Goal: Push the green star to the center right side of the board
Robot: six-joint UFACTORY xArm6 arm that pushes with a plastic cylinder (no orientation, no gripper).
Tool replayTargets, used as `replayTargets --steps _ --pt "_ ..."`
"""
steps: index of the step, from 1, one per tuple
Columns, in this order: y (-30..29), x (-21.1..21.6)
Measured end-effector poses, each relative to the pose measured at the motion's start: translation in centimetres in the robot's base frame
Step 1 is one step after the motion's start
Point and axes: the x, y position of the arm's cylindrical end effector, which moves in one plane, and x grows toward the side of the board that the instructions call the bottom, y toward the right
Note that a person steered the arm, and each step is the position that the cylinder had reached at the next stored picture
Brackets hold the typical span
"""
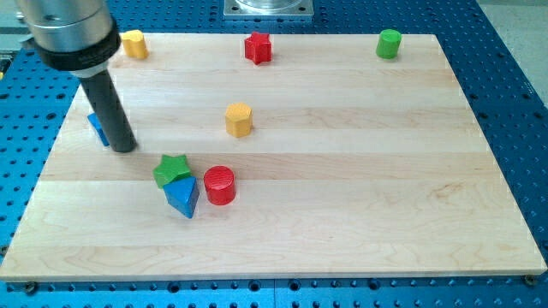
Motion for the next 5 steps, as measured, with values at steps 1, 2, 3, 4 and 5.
replayTargets --steps 1,2,3,4,5 --pt "0.6 -0.2" --pt "4.7 -0.3" --pt "6.0 -0.3" --pt "7.3 -0.4" --pt "7.3 -0.4"
